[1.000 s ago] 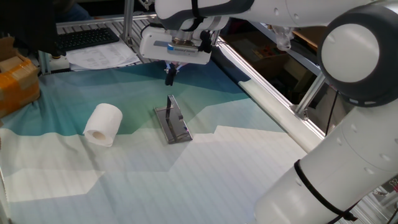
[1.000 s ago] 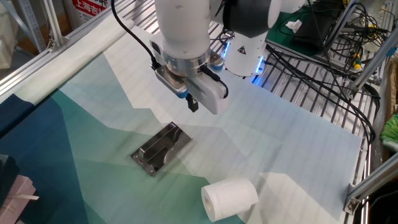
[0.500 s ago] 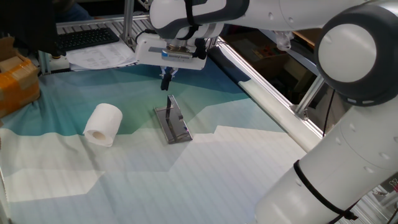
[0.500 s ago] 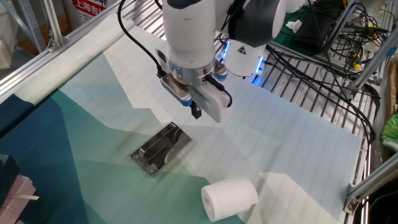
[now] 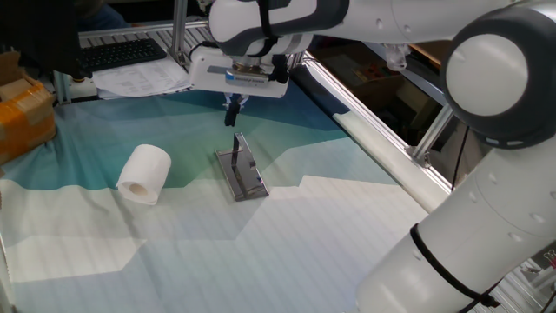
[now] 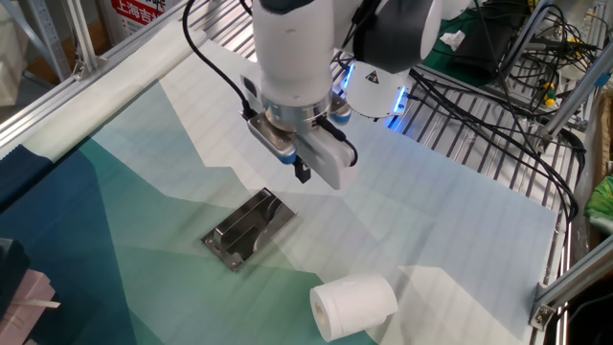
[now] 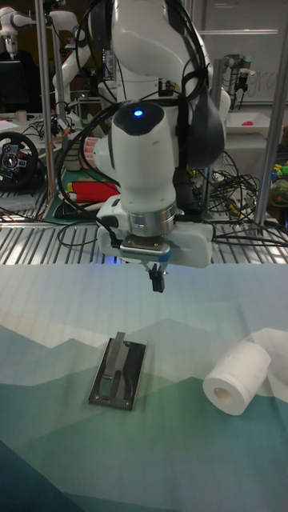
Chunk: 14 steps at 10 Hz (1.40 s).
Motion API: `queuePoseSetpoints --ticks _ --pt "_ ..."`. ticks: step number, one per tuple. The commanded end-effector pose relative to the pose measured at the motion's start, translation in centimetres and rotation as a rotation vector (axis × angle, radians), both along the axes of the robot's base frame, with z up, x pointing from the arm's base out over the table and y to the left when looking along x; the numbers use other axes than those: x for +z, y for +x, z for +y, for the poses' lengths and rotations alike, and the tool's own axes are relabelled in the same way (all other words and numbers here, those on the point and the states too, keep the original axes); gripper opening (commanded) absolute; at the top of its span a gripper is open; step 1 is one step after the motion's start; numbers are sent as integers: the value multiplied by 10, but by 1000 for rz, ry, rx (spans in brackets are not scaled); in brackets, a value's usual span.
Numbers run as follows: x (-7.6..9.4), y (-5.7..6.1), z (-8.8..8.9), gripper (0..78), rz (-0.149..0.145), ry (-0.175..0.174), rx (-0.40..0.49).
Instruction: Put the toilet paper on its holder
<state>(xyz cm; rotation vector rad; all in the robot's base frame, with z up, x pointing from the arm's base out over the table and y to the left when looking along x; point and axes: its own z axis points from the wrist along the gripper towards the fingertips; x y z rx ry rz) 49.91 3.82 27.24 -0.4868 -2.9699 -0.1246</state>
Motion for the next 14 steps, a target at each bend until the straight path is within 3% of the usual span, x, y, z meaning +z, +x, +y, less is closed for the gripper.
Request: queuePoseSetpoints --ticks 1,8,14 --pt "1 1 0 0 28 2 7" --pt "-3 0 4 0 29 15 -5" --pt "-25 5 35 0 26 9 -61"
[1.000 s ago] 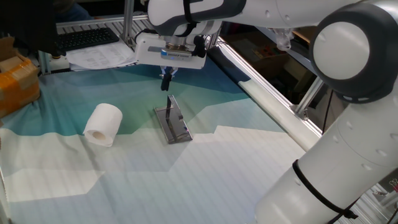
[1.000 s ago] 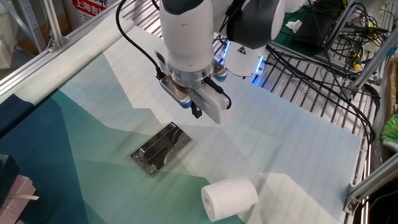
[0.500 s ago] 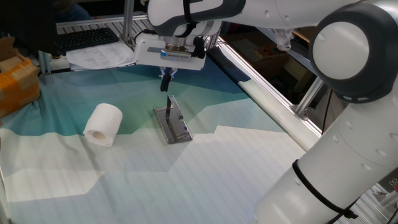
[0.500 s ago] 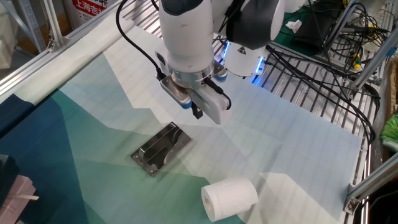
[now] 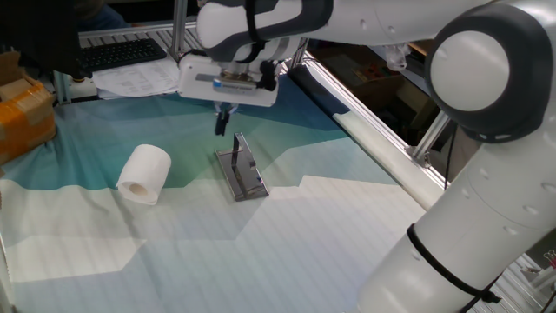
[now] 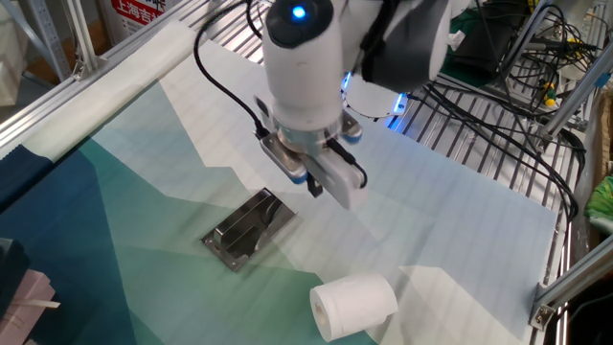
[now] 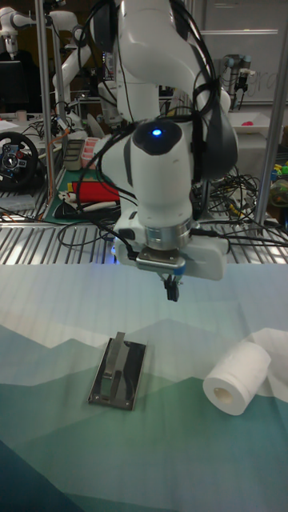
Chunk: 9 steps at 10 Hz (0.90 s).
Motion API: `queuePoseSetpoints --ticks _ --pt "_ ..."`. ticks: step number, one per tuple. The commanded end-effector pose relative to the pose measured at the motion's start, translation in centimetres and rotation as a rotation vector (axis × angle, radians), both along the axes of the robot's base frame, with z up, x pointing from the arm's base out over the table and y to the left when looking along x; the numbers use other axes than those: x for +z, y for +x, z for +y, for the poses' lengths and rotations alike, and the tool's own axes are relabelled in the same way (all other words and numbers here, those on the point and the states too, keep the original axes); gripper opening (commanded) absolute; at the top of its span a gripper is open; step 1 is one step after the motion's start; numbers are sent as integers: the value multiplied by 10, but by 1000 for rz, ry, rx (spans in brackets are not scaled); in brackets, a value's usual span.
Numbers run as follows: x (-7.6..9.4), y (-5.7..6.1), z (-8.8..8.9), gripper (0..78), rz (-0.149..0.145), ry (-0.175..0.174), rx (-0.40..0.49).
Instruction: Put the toilet paper on its holder
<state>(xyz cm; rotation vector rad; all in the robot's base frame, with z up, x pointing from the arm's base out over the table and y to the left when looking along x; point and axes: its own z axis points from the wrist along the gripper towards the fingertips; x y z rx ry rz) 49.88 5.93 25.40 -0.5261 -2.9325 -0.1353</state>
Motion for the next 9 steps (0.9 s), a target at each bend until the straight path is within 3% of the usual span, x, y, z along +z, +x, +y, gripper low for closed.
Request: queuePoseSetpoints --ticks 1,9 --pt "-15 10 31 0 0 -6 -57" --pt "-50 25 80 0 -16 -11 -115"
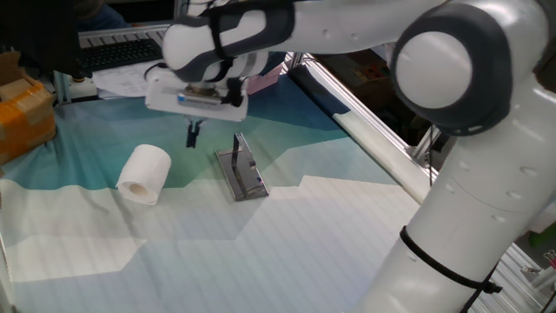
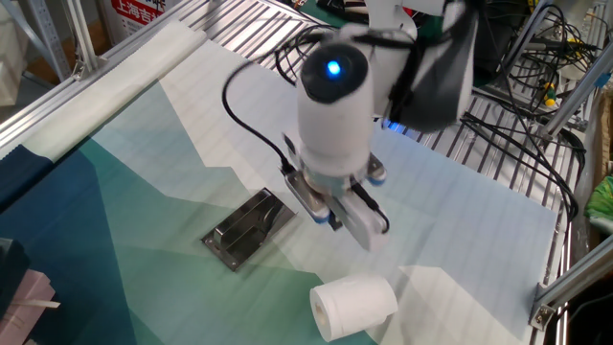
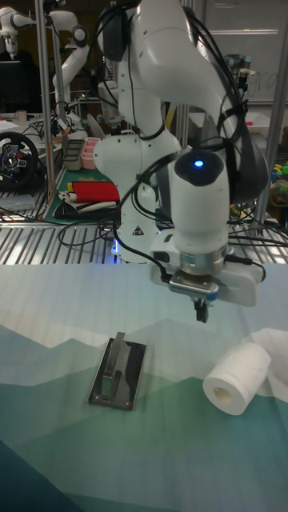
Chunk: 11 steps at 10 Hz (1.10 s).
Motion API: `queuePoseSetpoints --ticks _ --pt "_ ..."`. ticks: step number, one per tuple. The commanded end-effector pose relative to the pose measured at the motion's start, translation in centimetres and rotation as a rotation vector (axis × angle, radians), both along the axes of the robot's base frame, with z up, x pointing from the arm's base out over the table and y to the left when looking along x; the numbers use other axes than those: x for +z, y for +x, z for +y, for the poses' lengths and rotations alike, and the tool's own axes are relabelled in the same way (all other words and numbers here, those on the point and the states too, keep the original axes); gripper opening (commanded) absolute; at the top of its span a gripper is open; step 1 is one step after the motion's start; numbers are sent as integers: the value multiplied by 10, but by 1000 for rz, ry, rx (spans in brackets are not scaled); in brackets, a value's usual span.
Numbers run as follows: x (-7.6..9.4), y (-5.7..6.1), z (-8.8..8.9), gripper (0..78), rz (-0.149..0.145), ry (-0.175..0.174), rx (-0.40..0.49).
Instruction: Put the toilet paper on its holder
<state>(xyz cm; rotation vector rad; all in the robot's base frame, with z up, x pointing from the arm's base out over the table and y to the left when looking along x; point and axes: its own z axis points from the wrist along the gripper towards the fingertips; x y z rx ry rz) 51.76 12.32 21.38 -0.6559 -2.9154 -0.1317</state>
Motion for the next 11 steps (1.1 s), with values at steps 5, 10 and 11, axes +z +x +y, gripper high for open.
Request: queuePoseSetpoints --ticks 5,10,11 --pt "-22 9 43 0 -26 -3 -70" --pt "-25 15 49 0 -38 -2 -73" --pt "-26 15 49 0 -38 -5 -78"
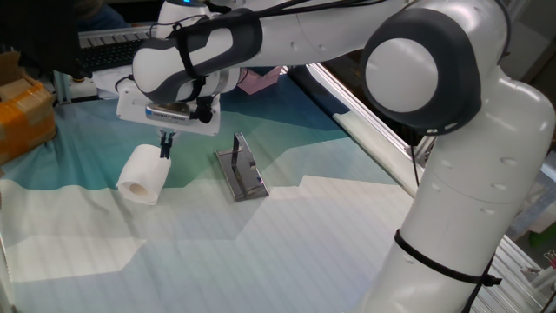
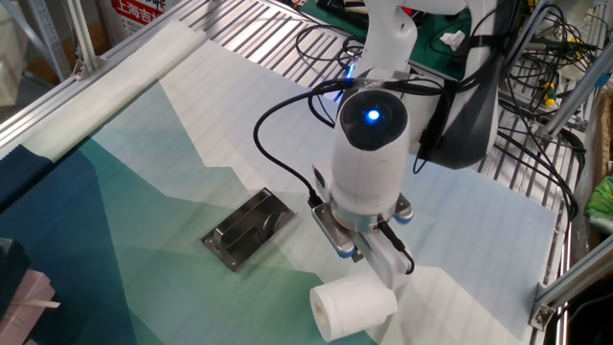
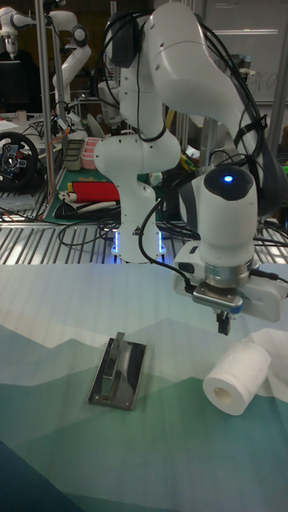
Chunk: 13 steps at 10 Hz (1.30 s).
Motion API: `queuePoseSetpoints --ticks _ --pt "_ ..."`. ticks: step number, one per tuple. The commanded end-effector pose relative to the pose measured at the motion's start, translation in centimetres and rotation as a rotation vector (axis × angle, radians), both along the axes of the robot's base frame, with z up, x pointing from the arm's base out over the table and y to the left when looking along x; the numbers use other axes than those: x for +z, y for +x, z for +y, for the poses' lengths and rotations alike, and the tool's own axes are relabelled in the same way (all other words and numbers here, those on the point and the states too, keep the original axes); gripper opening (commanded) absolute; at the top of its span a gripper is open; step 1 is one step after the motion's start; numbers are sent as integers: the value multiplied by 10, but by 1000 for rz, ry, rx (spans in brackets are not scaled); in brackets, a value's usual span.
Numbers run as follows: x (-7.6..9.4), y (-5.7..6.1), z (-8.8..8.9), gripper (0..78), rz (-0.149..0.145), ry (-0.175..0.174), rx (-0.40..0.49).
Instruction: Put the toilet paper on its holder
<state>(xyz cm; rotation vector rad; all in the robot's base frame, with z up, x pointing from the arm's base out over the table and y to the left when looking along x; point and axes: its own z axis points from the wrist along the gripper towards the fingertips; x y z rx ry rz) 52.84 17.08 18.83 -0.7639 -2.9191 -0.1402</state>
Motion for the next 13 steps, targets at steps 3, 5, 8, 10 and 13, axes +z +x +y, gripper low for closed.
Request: queuePoseSetpoints --ticks 3,5,8,10,13 --pt "0 5 2 0 -21 -4 -7" --pt "0 5 2 0 -20 -13 -32" --pt "0 5 2 0 16 -23 -27" --pt "0 5 2 0 23 -21 -3" --pt "0 5 2 0 19 -21 18"
